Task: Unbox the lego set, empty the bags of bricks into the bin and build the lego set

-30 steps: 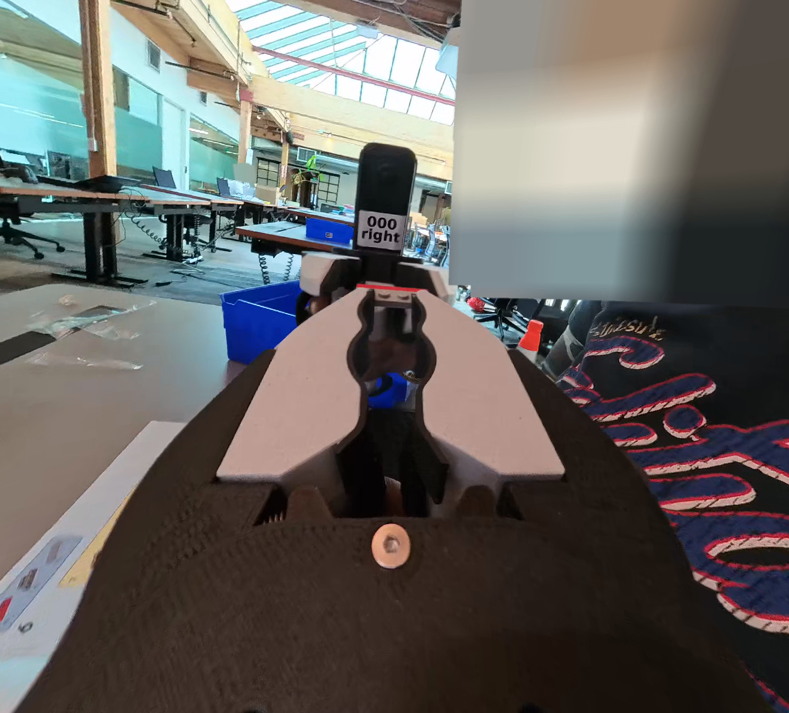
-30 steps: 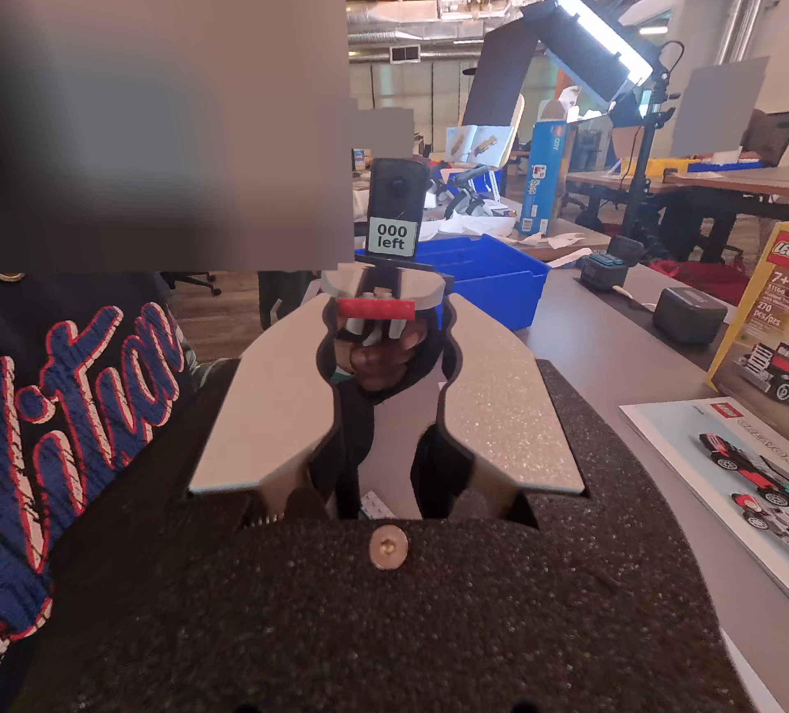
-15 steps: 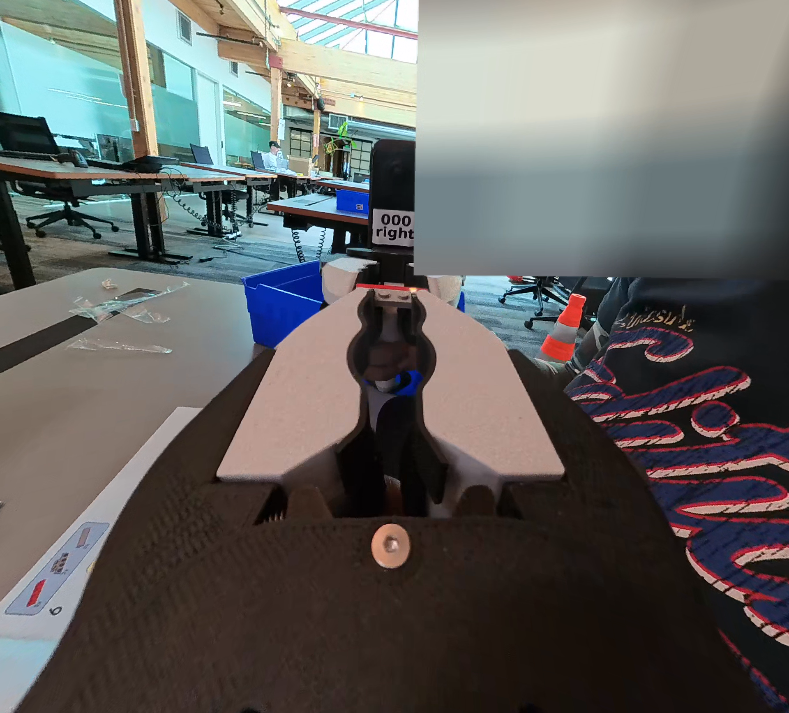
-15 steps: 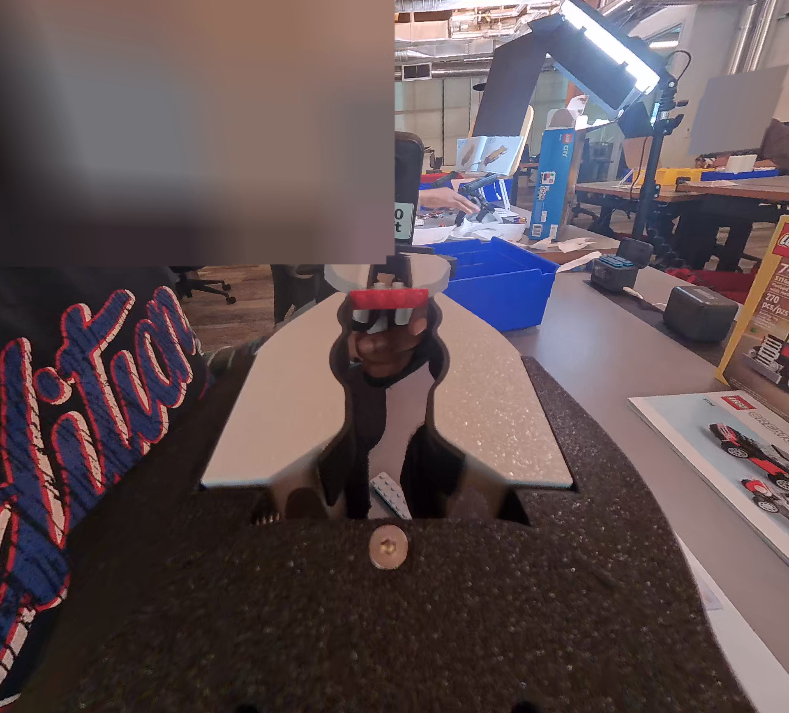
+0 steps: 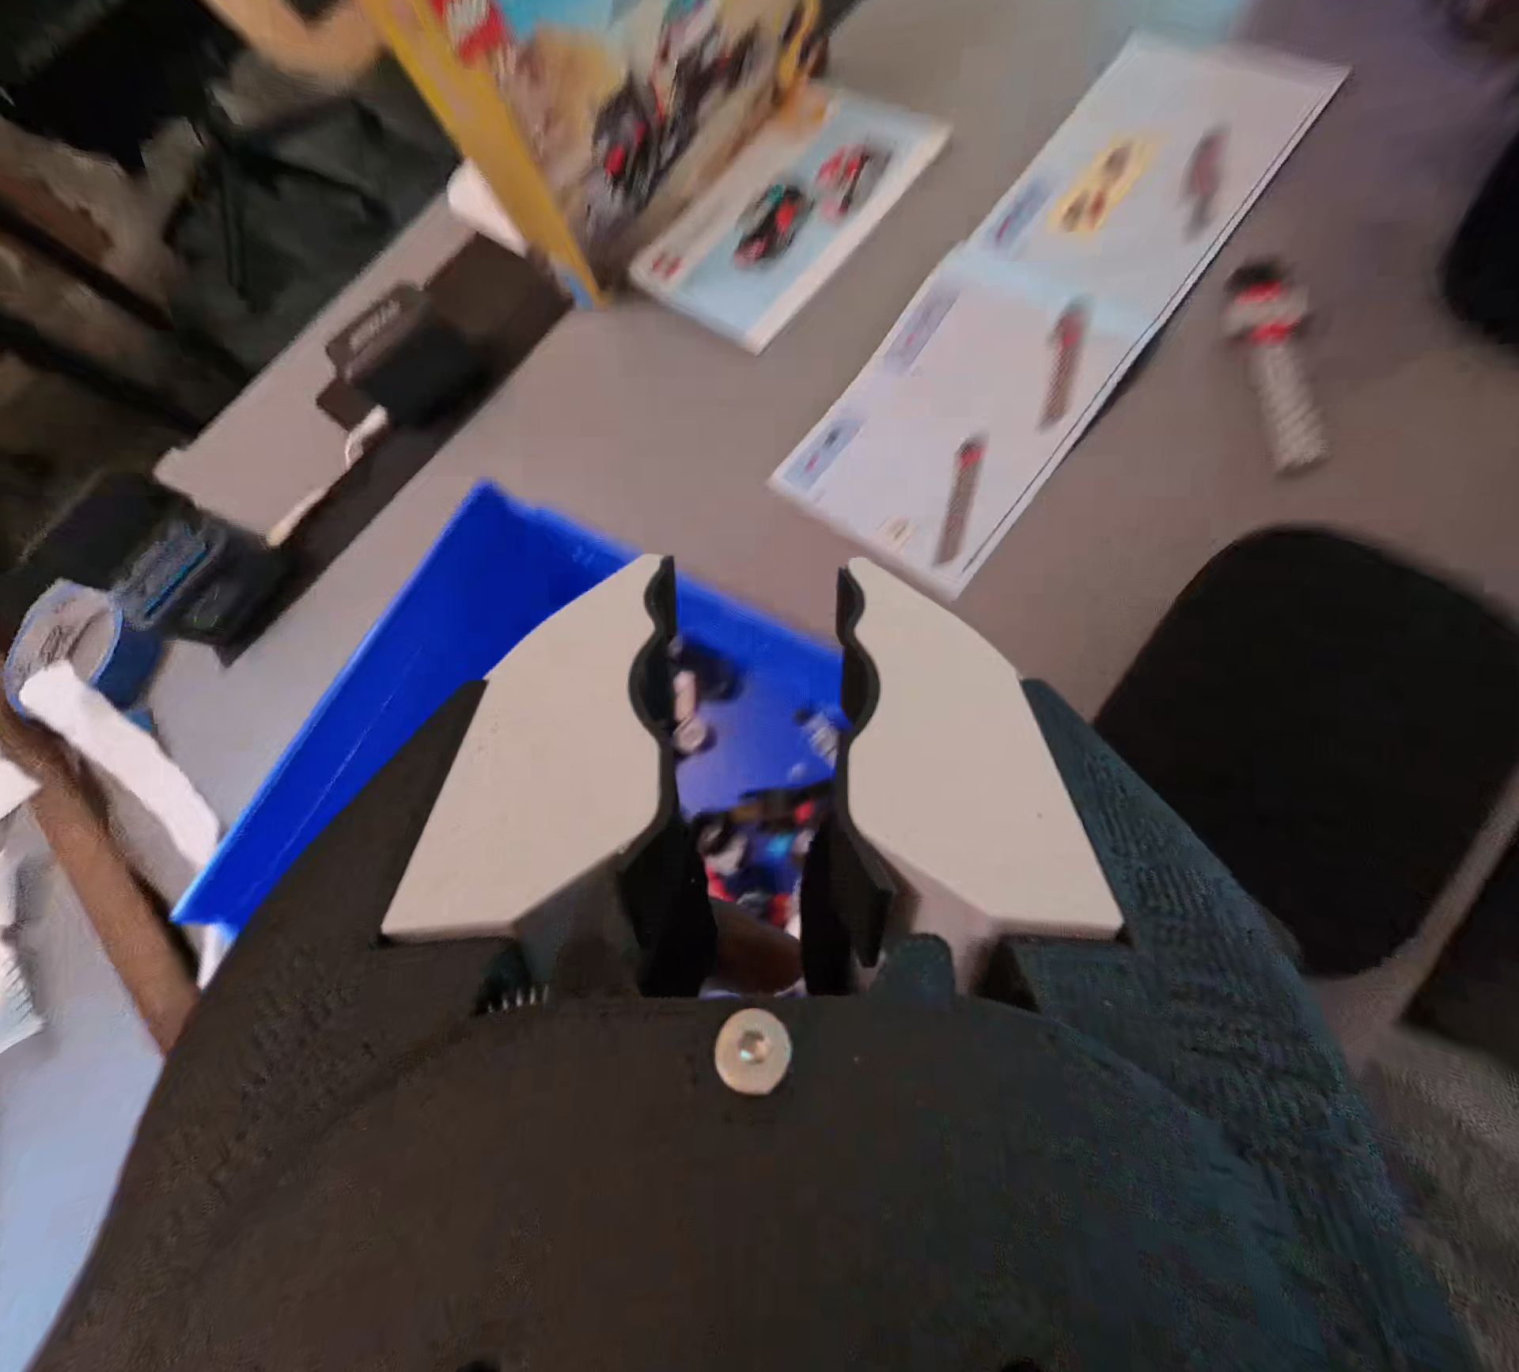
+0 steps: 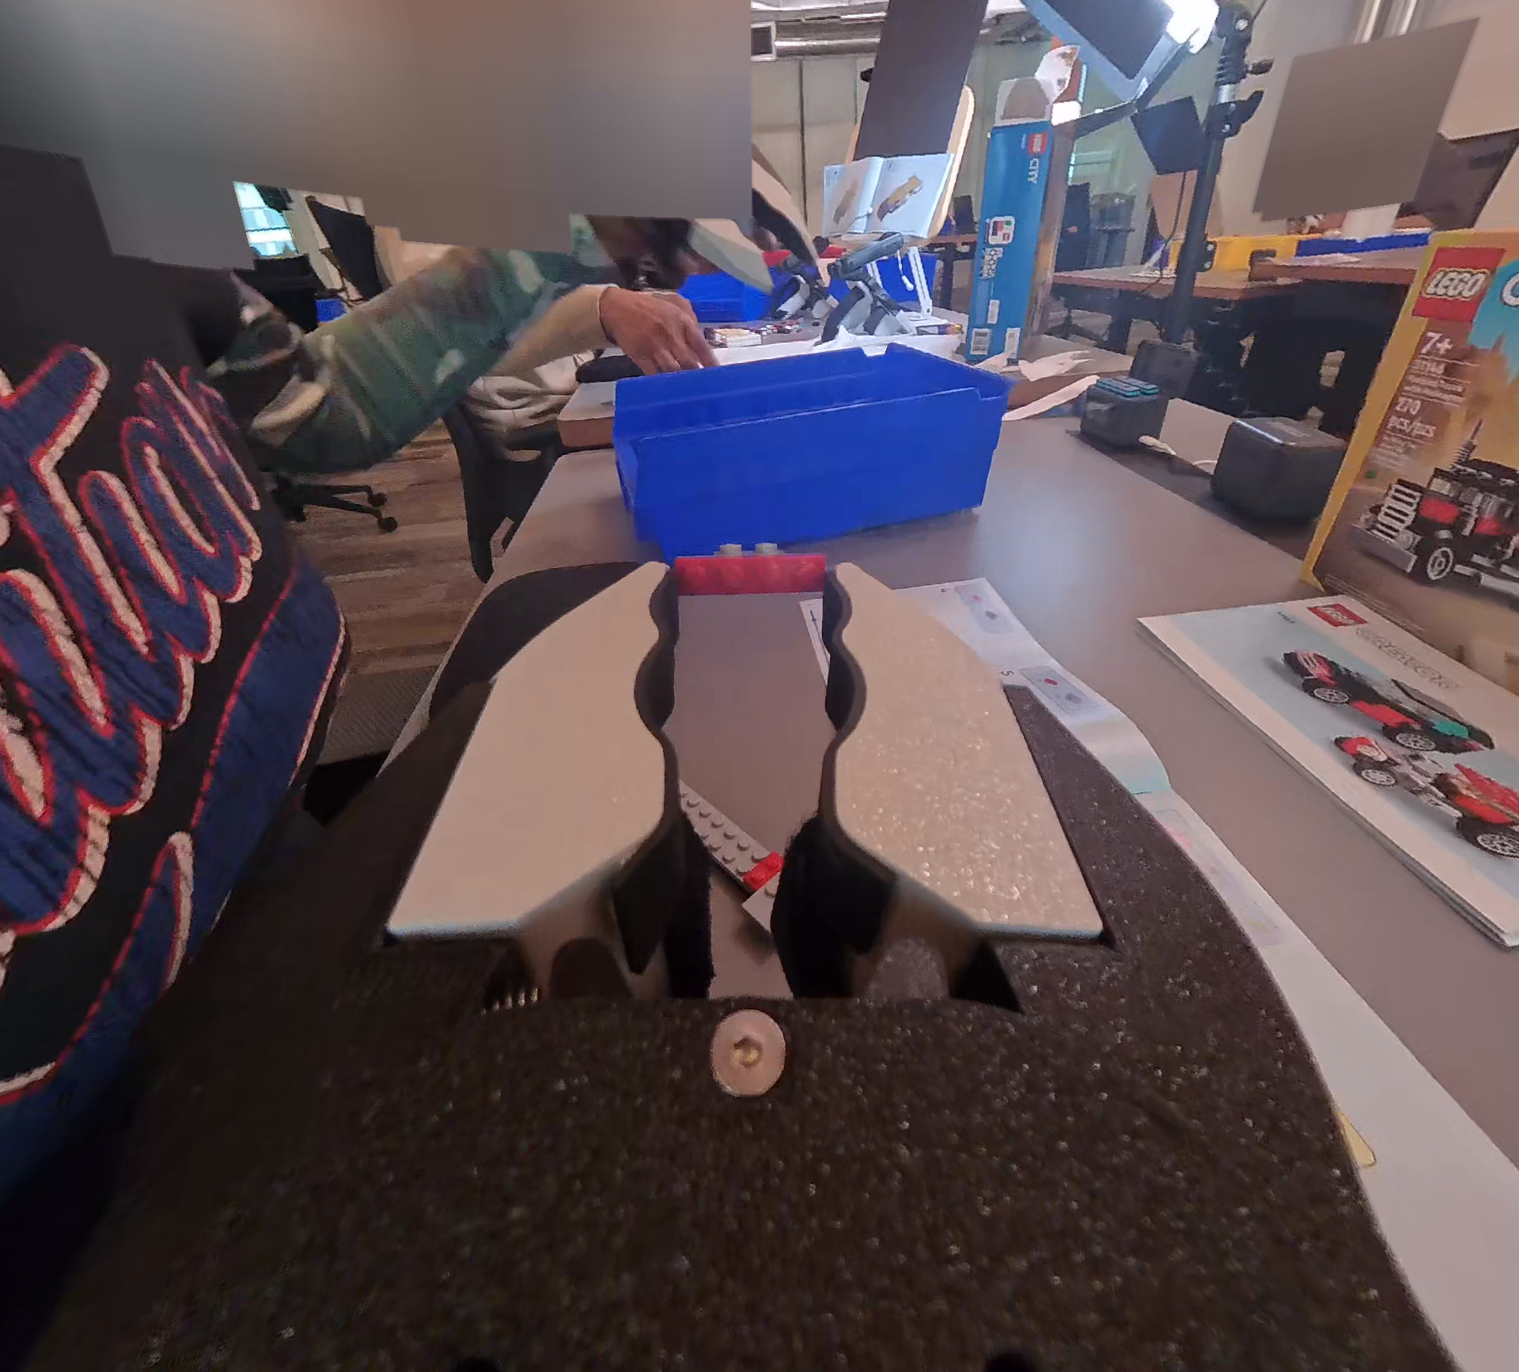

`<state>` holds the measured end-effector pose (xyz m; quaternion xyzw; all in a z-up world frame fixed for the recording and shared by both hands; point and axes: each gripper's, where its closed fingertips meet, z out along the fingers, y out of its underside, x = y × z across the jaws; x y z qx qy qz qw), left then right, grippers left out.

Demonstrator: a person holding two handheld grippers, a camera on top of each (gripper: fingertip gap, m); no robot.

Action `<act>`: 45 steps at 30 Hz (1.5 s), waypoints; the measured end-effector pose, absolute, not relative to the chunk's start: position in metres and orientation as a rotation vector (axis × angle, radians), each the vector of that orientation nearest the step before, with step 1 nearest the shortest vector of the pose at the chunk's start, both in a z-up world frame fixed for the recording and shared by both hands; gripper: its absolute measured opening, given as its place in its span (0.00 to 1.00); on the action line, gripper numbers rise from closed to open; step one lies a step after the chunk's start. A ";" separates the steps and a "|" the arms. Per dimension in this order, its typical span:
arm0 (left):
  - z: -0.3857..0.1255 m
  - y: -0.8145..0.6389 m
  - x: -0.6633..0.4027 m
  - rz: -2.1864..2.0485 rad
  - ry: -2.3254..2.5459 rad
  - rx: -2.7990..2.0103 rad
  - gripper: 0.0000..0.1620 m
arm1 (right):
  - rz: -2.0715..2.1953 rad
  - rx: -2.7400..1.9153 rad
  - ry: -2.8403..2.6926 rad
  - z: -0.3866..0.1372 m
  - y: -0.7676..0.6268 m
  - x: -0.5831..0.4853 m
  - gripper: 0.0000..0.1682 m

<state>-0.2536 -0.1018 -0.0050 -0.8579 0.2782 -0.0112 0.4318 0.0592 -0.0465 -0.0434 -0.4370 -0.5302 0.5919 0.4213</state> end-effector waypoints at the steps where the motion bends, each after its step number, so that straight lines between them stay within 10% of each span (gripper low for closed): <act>1: -0.022 -0.097 -0.269 -0.035 0.755 -2.171 0.23 | 1.487 -1.086 -1.330 -0.043 -0.046 0.059 0.20; 16: -0.164 -0.063 -0.307 -0.266 1.383 -2.349 0.20 | 1.381 -1.242 -1.353 -0.052 -0.027 0.046 0.20; 35: -0.180 -0.028 -0.316 -0.275 0.718 -2.493 0.23 | 1.301 -1.240 -1.407 -0.050 -0.028 0.044 0.20; 38: -0.182 -0.026 -0.323 -0.137 0.777 -2.437 0.07 | 1.292 -1.230 -1.407 -0.048 -0.028 0.045 0.20; 45: -0.119 -0.055 -0.325 -0.073 0.800 -2.121 0.04 | 1.295 -1.209 -1.385 -0.043 -0.026 0.051 0.20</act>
